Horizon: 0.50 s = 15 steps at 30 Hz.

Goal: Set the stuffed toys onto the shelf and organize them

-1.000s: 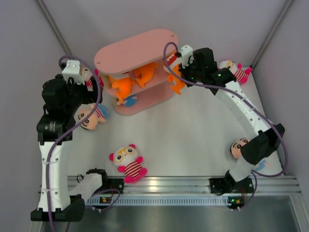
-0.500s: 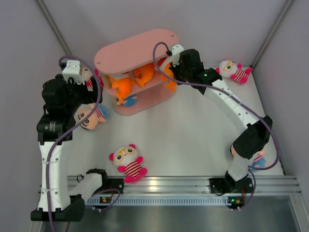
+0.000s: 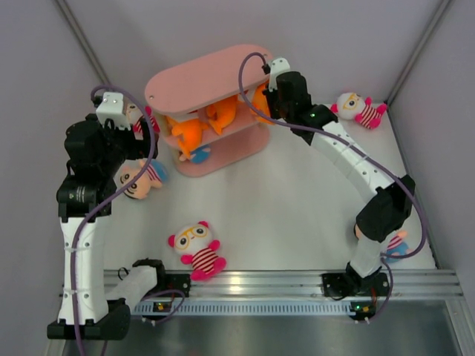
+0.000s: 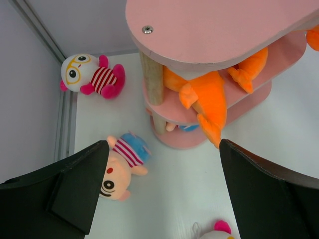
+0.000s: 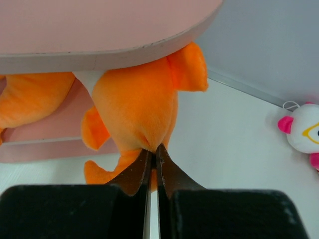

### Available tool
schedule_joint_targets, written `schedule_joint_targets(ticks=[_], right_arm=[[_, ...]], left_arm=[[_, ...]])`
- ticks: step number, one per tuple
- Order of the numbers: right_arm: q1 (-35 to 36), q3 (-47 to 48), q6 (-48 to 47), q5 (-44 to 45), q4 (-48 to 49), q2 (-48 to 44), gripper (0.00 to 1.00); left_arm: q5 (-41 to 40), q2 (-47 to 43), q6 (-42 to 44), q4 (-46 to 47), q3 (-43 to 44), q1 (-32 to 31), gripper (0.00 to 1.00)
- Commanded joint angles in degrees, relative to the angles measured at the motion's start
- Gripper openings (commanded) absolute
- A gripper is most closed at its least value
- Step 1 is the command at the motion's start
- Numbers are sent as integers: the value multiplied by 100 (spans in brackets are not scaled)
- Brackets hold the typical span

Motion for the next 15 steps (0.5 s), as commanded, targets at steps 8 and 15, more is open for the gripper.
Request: schedule_joint_targets(ticks=[8,15], right_arm=[[190,-298,1148,890,1739,154,0],[322,-397,1588,1198,2084,407,0]], left_arm=[[66,-35,33,166,-66,-1,98],[75,-27,33,166,-84,-1,98]])
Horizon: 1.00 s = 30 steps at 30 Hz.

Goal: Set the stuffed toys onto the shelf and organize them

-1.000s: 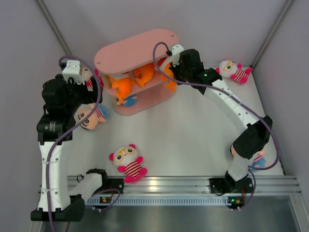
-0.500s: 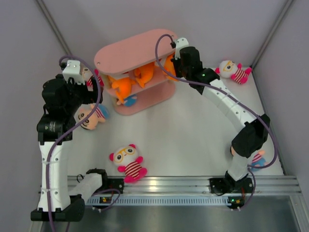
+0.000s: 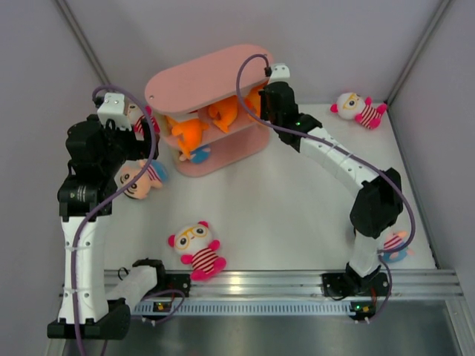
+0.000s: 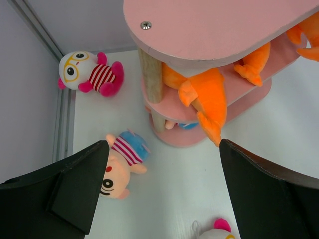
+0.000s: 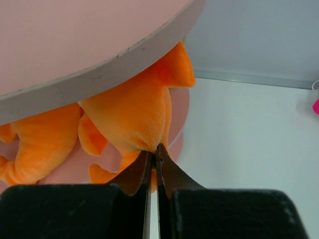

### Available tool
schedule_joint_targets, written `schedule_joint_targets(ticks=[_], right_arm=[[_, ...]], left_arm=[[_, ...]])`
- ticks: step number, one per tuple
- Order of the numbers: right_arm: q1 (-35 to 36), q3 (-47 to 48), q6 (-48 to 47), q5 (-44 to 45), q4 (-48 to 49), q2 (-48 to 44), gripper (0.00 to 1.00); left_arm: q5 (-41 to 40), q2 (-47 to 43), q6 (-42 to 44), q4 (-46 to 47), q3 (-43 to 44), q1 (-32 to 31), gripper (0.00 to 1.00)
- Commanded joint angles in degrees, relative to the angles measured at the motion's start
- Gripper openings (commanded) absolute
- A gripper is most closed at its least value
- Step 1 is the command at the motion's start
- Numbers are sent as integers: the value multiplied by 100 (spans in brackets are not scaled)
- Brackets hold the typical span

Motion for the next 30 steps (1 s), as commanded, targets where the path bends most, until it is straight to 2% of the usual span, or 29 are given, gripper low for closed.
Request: schedule_joint_targets(ticks=[1,11,15,16,17,21,26,27,30], right_arm=[[143,260,380,309,659,168,0],[125,128,415,27,544,353,1],[82,41,407,-78,509,143,29],[90,14,354,-79,509,81,33],[82,-56,319,-87,509,-50,44],[47,-179,117,-254,386,-419,59],[-182,-416,64,-1141,210,-973,77],[-278,-443,20,-1412,97,-1157,83],[-541,-469,-112,-2009,-158,-1491,91]], left_arm=[[44,-35,35,163,-21,7,98],[35,-44,62,163,-73,7,98],[9,-70,62,163,-100,-1,98],[0,-71,62,163,-117,-1,98],[0,-79,70,163,-126,7,98],[-26,-88,79,163,-153,-1,98],[-79,-88,70,155,-179,-1,98],[-105,-88,96,146,-188,7,98],[-184,-88,175,102,-179,7,98]])
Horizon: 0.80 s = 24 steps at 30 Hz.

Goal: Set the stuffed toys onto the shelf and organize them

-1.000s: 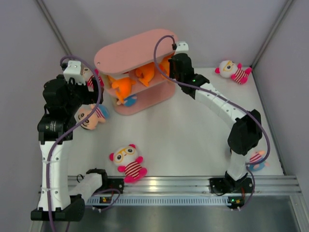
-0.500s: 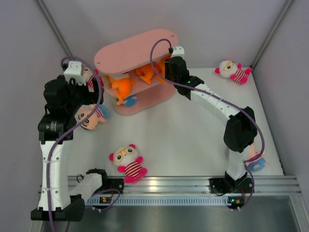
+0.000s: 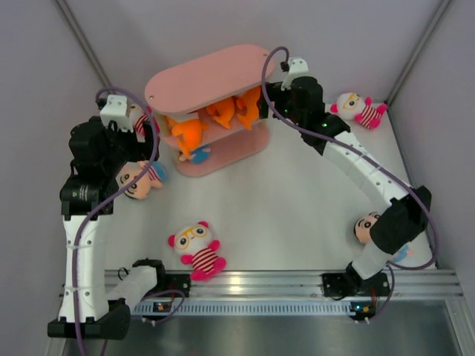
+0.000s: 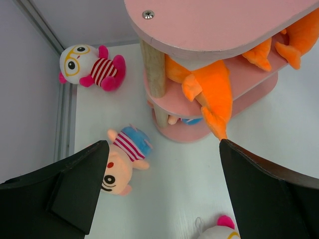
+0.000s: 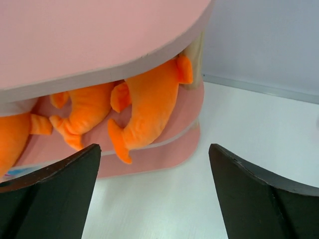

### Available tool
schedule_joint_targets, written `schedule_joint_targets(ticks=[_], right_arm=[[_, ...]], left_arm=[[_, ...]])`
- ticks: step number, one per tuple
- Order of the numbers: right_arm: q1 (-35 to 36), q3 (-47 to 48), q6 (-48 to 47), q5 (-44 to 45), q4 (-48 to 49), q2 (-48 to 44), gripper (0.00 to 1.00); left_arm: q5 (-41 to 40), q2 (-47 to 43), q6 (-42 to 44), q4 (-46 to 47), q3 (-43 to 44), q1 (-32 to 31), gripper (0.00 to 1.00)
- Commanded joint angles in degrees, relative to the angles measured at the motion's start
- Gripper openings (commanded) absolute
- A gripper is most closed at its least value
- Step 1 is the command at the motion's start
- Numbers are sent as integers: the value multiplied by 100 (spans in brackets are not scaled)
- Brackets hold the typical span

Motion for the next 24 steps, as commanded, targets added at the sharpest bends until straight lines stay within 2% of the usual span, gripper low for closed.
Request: schedule_joint_targets(ticks=[1,5,6,7,9,11,12,14,15,20,24], right_arm=[[-378,-4,-189,-969,-255,-725,91],[-1343,-205,275,-1944,-511,-1042,93],[-2025,-232,608,-2216,-511,-999,92],[-2362,-215,785,-2270,-572,-920,91],[-3291,-84,1119,-2393,-661,-492,89],[-3883,205,1331,-2377,-652,-104,88],[-4277,346,1532,-2376,-652,368,85],[-4605,950,1726,-2394,-730,888,82],[-4842,1206,1814,-2368,-896,1448,80],[-5195,2866,1771,-1780,-1407,3111,79],[-5310,3196,1982,-1717,-1373,3782,79]], left_arm=[[-156,-77,149,58,-19,7,98],[-725,-25,325,-91,7,-1,98],[-832,-7,430,-135,7,7,98],[-920,2,466,-153,7,-1,98],[-1165,81,615,-241,16,173,98],[-1298,212,677,-328,77,209,98],[-1368,265,747,-355,112,236,98],[-1395,432,791,-434,278,288,98],[-1404,485,826,-504,349,315,98],[-1483,941,923,-733,876,543,98],[-1457,1214,923,-882,1307,745,98]])
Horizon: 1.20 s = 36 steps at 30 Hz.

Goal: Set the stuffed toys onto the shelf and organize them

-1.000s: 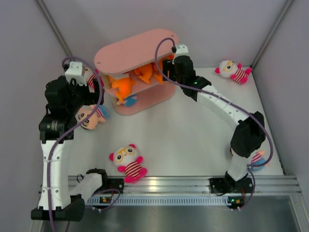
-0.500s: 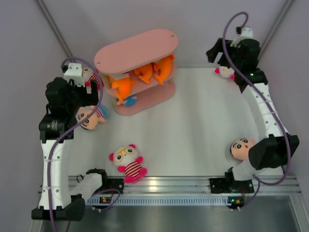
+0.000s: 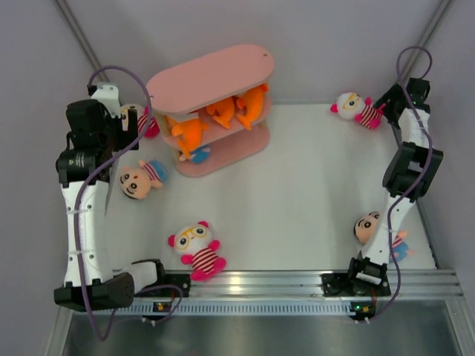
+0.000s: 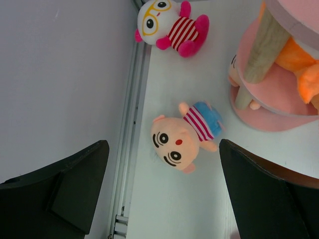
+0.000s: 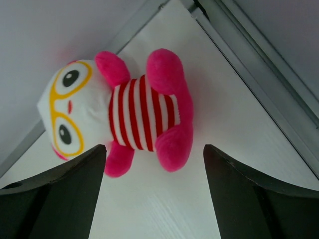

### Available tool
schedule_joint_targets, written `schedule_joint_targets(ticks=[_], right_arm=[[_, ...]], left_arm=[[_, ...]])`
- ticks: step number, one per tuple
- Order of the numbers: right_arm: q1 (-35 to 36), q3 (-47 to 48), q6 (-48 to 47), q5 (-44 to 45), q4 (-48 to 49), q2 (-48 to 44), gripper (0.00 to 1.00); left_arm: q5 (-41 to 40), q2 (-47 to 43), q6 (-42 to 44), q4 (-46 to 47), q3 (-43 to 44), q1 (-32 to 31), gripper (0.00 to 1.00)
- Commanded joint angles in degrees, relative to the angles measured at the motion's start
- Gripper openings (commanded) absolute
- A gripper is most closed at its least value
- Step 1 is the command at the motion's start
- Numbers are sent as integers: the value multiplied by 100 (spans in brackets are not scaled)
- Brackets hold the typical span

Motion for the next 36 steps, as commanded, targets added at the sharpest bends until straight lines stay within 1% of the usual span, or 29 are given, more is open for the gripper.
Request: schedule_joint_targets(ticks=[1,4,7,10,11,13,14,15,17,18,19,21,22,23,25,26,27,28,29,30,31,32,33,34,35,36], right_arm=[[-47,372,271,88,115,150,79],[-55,239,481,-210,545,431,78],[-47,274,797,-606,880,765,74],[-47,256,1026,-615,1127,967,64],[-55,265,1088,-615,1276,1037,55],[-55,318,1149,-624,1338,1091,44],[-55,318,1202,-633,1365,1108,30],[-55,318,1229,-685,1400,1100,21],[-55,283,1342,-764,1348,987,0],[-55,196,1413,-878,1426,881,0],[-47,-144,1474,-948,1557,723,0],[-3,-541,1650,-1011,1812,65,0],[23,-900,1677,-985,2031,-198,0],[93,-1069,1747,-941,2103,-732,0],[190,-1586,1835,-748,2417,-1314,0],[312,-1728,1957,-677,2507,-1865,0],[375,-1834,2002,-520,2551,-2123,0],[454,-1992,2055,-449,2552,-2369,0],[628,-2063,2159,-379,2552,-2816,0],[734,-2159,2230,-221,2552,-3046,0],[849,-2395,2300,-98,2760,-3275,0],[1111,-2528,2449,69,2910,-3730,0],[1287,-2634,2520,505,2964,-3934,0],[1463,-2766,2556,762,3008,-4128,0],[1865,-2732,2600,1209,3043,-4399,0],[2165,-2732,2600,1387,3061,-4489,0]], left_arm=[[-87,135,90,-161,477,199,98],[-104,276,99,-188,539,340,98],[-165,399,99,-188,565,428,98],[-87,469,55,-188,565,481,98],[-60,461,55,-179,565,490,98],[-34,461,55,-188,557,507,98],[-34,443,73,-179,530,525,98],[-34,443,64,-179,539,533,98],[-16,443,55,-188,530,551,98],[45,443,55,-179,530,560,98],[98,434,38,-179,530,560,98],[203,382,38,-179,513,560,98],[343,364,38,-179,495,560,98],[396,294,29,-179,495,551,98],[633,198,20,-179,460,560,98],[721,171,11,-170,451,551,98],[774,118,3,-170,416,560,98],[1088,48,2,-179,355,551,98],[1187,13,2,-170,320,551,98],[1266,-22,-6,-170,284,551,98],[1328,-92,-6,-179,206,551,98],[1416,-128,-6,-170,162,551,98],[1443,-154,-6,-170,118,551,98],[1469,-189,2,-162,65,542,98],[1522,-216,11,-161,38,551,98],[1531,-234,20,-161,12,551,98]])
